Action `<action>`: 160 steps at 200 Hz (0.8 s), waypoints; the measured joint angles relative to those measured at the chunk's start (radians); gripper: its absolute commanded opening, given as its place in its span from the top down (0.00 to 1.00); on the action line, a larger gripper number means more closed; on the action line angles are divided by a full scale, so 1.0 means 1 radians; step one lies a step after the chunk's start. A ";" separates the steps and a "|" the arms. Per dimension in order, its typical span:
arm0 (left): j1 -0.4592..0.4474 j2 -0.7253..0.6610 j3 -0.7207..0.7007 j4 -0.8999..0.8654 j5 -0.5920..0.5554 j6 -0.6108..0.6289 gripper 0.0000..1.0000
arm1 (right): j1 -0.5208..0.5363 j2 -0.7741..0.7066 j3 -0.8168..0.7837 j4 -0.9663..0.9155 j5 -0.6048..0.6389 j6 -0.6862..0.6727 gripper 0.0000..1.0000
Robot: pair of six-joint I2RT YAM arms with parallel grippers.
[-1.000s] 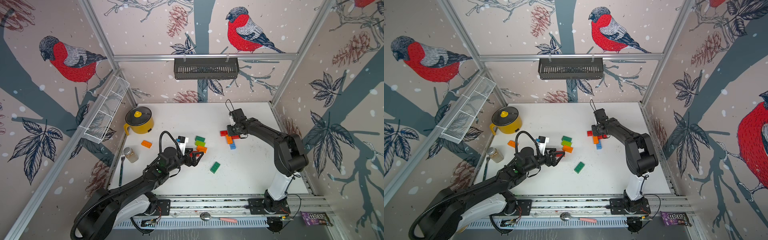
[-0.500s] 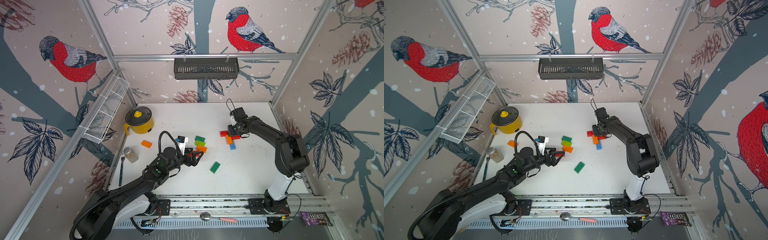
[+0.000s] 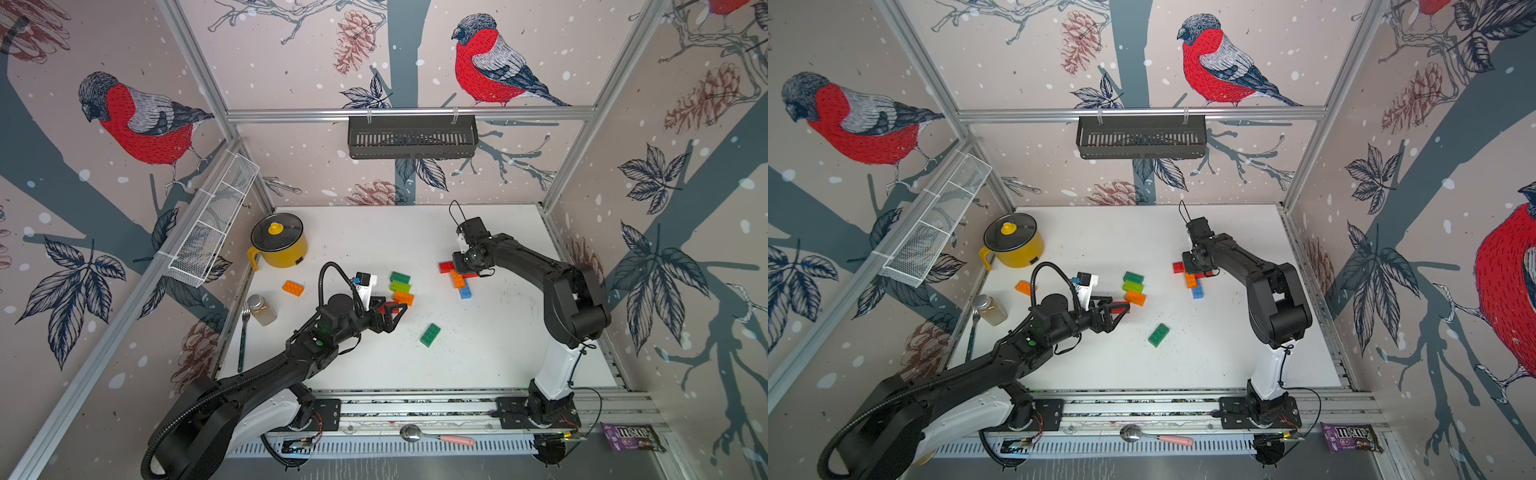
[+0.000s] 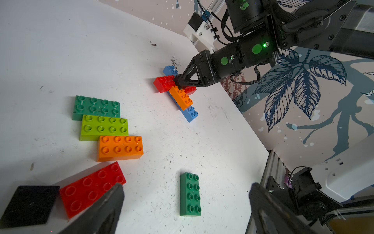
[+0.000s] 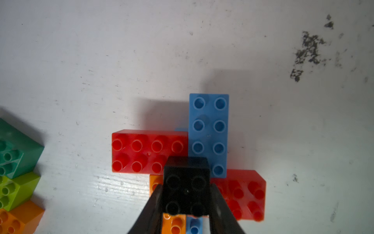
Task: Assemble a small pinwheel with lego
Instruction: Move the lego brick at the center of the board.
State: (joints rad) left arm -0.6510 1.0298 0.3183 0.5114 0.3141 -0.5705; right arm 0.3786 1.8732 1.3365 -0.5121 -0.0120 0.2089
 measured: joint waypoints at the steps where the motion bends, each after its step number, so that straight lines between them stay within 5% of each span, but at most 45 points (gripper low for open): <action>1: 0.000 0.000 0.000 0.000 0.000 0.000 0.03 | 0.000 0.000 0.000 0.001 0.000 0.000 0.68; 108: 0.000 0.012 0.000 0.000 -0.007 -0.003 0.03 | -0.142 0.108 0.139 0.019 0.010 -0.028 0.78; 160: 0.000 0.004 0.000 -0.026 -0.068 -0.012 0.03 | -0.196 0.166 0.216 0.026 -0.008 -0.072 0.65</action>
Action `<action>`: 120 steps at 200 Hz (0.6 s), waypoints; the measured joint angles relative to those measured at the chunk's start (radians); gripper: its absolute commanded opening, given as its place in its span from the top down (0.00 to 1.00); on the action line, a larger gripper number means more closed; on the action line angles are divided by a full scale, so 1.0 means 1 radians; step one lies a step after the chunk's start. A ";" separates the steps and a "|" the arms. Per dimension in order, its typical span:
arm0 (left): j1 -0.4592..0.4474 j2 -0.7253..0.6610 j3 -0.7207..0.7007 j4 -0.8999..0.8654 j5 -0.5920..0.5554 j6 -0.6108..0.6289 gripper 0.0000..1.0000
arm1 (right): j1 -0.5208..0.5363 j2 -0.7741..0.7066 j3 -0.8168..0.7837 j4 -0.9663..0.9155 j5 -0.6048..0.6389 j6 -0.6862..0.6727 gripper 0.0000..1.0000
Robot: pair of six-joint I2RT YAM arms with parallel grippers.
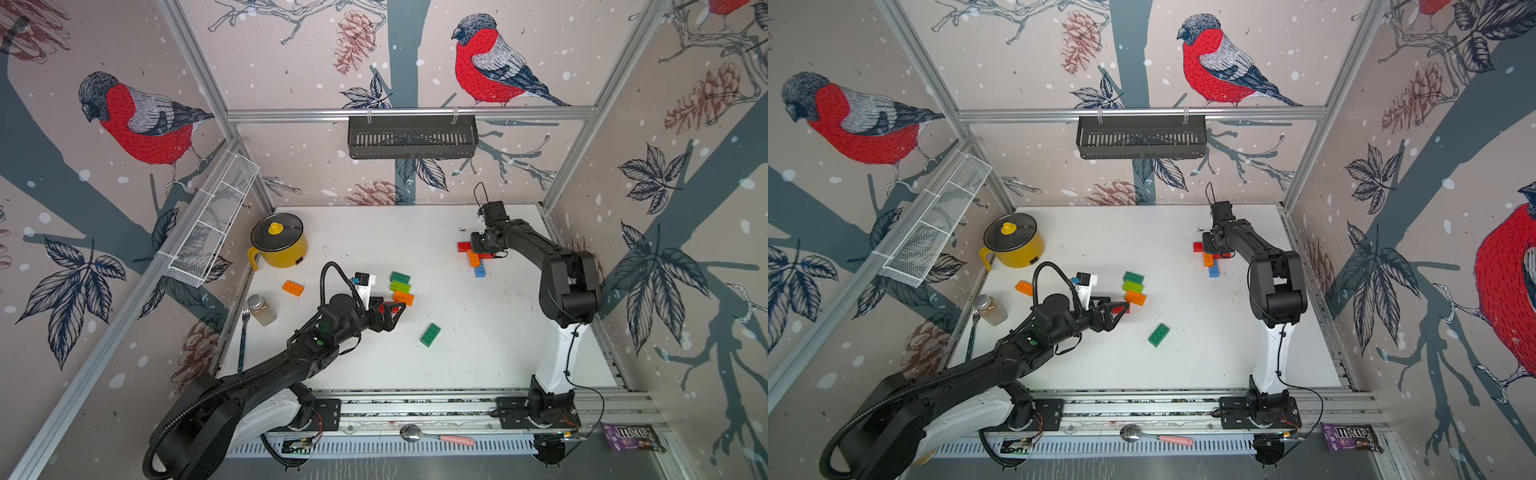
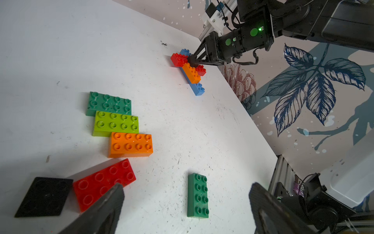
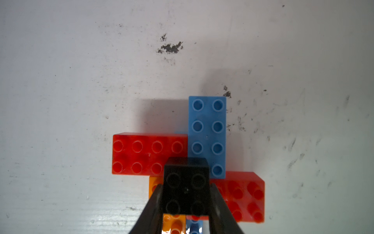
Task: Assemble a small pinwheel with lego
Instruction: Move the lego brick at the center of the board.
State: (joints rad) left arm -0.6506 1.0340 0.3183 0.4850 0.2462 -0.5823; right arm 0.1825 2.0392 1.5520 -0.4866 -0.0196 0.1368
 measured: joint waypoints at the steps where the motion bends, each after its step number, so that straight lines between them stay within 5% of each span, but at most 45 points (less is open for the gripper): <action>1: 0.000 -0.001 0.000 -0.001 -0.004 -0.002 0.03 | 0.000 0.000 0.000 0.000 -0.002 -0.003 0.65; 33: 0.000 -0.023 0.008 -0.029 -0.045 -0.020 0.03 | -0.008 -0.011 0.006 -0.012 -0.034 -0.013 0.53; 43: 0.000 -0.028 0.015 -0.041 -0.058 -0.023 0.03 | -0.011 -0.023 0.012 -0.013 -0.043 -0.016 0.35; 46: 0.000 -0.031 0.018 -0.044 -0.064 -0.023 0.03 | -0.012 -0.028 0.014 -0.013 -0.048 -0.017 0.10; 49: 0.000 -0.032 0.019 -0.045 -0.065 -0.023 0.03 | -0.013 -0.032 0.015 -0.012 -0.053 -0.017 0.00; 92: 0.000 -0.068 0.027 -0.088 -0.093 -0.042 0.03 | -0.011 -0.117 0.040 -0.015 -0.082 -0.027 0.01; 120: 0.000 -0.123 0.028 -0.130 -0.116 -0.076 0.03 | 0.068 -0.326 -0.088 0.029 -0.023 0.011 0.01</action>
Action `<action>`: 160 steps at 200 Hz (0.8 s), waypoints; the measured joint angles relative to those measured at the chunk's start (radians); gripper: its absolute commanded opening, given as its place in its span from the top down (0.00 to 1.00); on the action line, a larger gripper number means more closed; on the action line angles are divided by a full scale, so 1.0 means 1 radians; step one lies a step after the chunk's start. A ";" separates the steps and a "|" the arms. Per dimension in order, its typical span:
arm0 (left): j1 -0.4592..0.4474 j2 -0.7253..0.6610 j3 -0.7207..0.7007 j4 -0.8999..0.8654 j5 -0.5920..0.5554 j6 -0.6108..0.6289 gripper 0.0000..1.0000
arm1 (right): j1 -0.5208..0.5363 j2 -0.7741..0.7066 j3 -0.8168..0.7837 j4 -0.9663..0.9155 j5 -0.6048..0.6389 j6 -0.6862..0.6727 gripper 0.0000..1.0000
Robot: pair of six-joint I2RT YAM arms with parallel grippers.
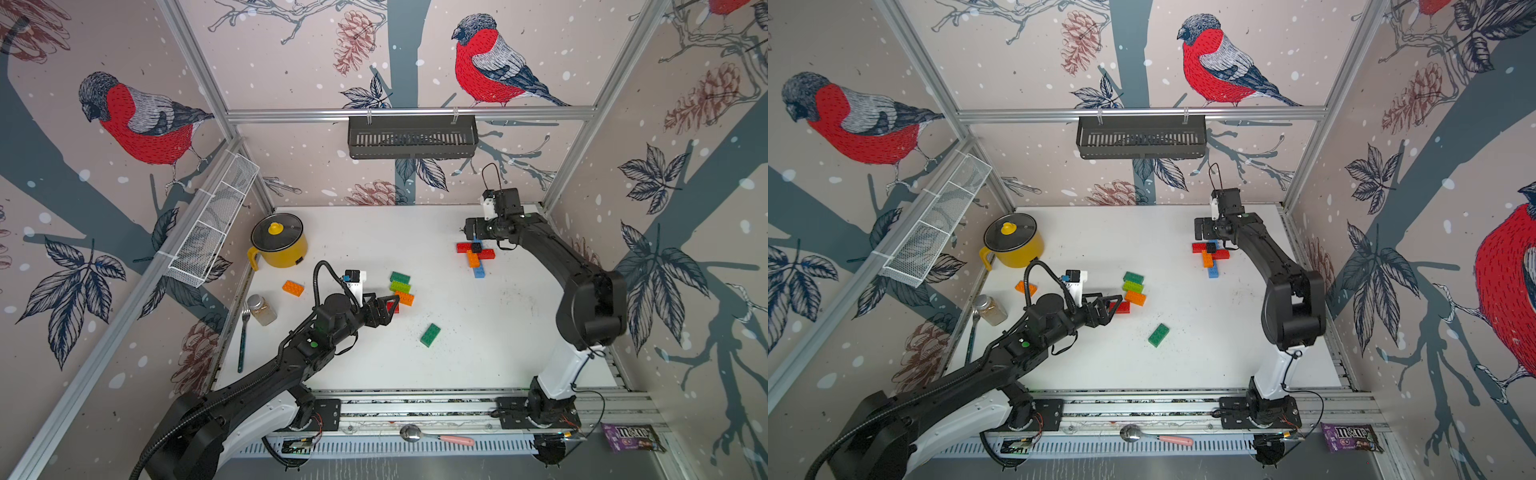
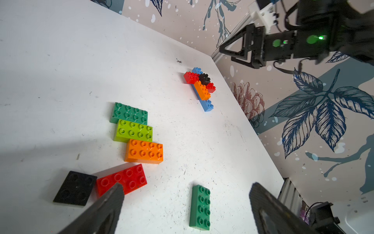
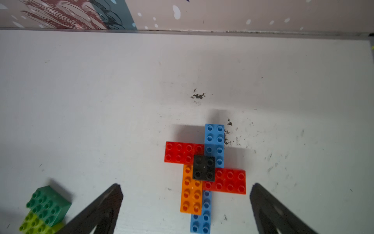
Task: Assemble a small pinwheel with lego
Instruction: Move the lego brick at the center of the board.
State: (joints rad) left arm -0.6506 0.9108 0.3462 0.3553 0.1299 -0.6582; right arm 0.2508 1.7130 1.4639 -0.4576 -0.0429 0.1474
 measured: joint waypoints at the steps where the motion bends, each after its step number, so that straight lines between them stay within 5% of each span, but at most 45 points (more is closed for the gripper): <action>1: 0.000 -0.002 0.000 -0.001 0.000 0.000 0.03 | 0.007 -0.015 -0.011 0.009 0.004 0.006 0.01; 23: 0.000 -0.060 -0.005 -0.046 -0.025 -0.050 0.03 | 0.062 -0.196 -0.191 0.126 0.053 0.060 0.01; 60: 0.000 -0.164 -0.026 -0.116 -0.025 -0.095 0.03 | -0.044 -0.277 -0.326 0.171 -0.016 0.214 0.01; 107: 0.000 -0.318 -0.024 -0.236 -0.011 -0.122 0.03 | 0.061 -0.649 -0.625 0.243 0.055 0.410 0.01; 160: 0.000 -0.334 -0.035 -0.305 -0.011 -0.116 0.03 | 0.488 -0.591 -0.765 0.167 0.148 0.788 0.02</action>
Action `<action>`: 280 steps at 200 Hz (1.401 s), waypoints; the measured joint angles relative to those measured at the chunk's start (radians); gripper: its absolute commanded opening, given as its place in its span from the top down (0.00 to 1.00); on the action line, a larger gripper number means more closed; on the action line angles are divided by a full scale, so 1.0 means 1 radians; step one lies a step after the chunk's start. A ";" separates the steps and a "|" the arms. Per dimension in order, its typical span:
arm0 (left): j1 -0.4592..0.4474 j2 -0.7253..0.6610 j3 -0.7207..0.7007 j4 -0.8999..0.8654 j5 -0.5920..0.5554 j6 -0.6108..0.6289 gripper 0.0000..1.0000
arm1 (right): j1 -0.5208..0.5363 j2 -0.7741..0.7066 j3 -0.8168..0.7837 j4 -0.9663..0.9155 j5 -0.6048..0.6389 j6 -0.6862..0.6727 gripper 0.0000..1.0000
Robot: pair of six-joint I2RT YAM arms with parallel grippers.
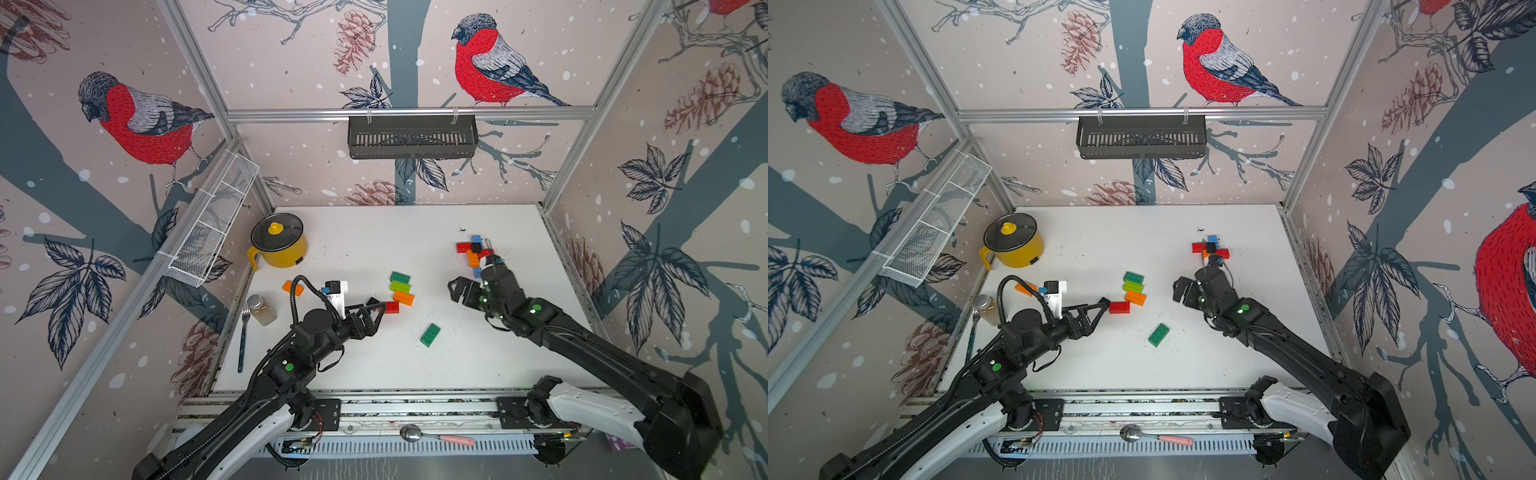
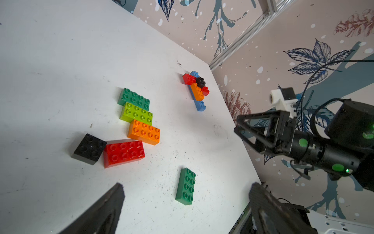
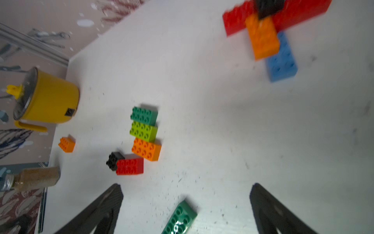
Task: Assemble a small pinwheel with lego
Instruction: Move the lego brick at the center of the board.
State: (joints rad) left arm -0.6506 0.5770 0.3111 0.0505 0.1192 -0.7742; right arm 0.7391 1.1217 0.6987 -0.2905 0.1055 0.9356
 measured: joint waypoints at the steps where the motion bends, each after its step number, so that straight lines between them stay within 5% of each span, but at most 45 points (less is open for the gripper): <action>1: 0.000 0.001 0.000 -0.001 0.000 0.001 0.03 | 0.005 0.003 0.000 0.000 0.002 0.006 0.02; 62: 0.000 0.127 0.068 -0.044 -0.032 0.034 0.03 | 0.293 0.279 0.039 0.008 0.049 0.396 0.15; 148: 0.000 0.060 0.046 -0.047 -0.045 0.041 0.03 | 0.318 0.525 0.175 -0.058 0.079 0.503 0.59; 212: 0.000 0.048 0.034 -0.040 -0.063 0.041 0.03 | 0.227 0.591 0.246 -0.066 0.103 0.295 0.77; 280: 0.000 0.137 -0.005 0.105 0.063 0.030 0.03 | 0.000 0.571 0.232 -0.050 0.052 -0.160 0.68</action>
State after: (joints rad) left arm -0.6506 0.7139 0.3061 0.1555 0.1825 -0.7444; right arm 0.7391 1.6932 0.9302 -0.3408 0.1577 0.7757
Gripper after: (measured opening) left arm 0.967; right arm 0.323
